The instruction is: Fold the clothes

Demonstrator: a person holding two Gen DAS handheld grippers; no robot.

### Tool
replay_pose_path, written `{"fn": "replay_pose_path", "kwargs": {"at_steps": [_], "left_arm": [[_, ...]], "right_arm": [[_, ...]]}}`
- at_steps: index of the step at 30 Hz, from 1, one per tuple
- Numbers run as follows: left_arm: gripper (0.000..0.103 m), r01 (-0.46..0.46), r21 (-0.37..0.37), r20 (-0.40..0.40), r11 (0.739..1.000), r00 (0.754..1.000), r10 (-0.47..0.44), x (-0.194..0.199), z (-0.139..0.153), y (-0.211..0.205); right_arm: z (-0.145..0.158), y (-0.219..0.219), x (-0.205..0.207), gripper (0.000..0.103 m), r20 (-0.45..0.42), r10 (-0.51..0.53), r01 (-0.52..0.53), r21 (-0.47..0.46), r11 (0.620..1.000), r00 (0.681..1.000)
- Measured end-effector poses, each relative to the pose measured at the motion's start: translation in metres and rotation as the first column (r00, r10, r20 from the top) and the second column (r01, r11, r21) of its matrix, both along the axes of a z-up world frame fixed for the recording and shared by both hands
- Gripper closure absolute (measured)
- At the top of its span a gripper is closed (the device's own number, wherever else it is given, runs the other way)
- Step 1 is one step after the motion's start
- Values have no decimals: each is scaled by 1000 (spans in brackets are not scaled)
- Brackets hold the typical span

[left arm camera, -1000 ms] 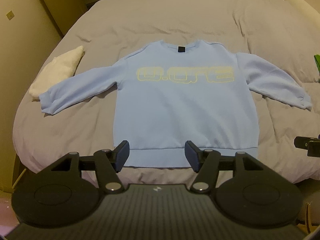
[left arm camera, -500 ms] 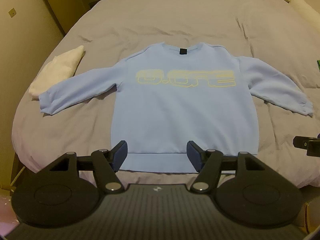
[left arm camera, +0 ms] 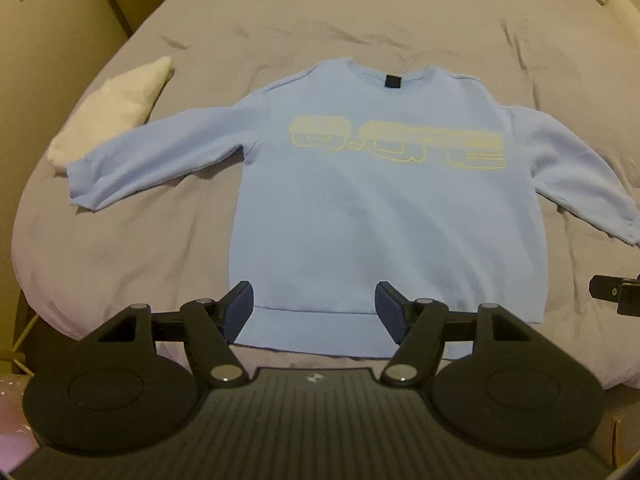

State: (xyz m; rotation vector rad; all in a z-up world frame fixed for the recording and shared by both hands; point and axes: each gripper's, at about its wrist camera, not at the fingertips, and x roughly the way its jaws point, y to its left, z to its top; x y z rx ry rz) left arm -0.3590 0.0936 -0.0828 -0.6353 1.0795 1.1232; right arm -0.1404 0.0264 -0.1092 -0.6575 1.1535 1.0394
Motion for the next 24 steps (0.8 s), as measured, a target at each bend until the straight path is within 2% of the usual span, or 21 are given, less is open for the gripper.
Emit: {"fn": "replay_pose_path", "kwargs": {"at_steps": [6,13,20,24], "left_arm": [[39,-12,-32,3,999,1000,12,-19,-20,47],[38,-100,-48,41,994,994,102,-61,-43,111],[37,-238,-132,98,962,963,252,-115,-89,169],[37,-300,-158,122,941,940,320,-148,-111,199]], "right_arm": [[-17,45,-11,13,2,-13,13,-43,999,1000],[-34,100,-29,13,-7,-28,27,-53,998,1000],[-64,150,-48,13,-51,-74,73,-27,997,996],[-93,175,-66,13,-38,-89,87,-65,994,995]]}}
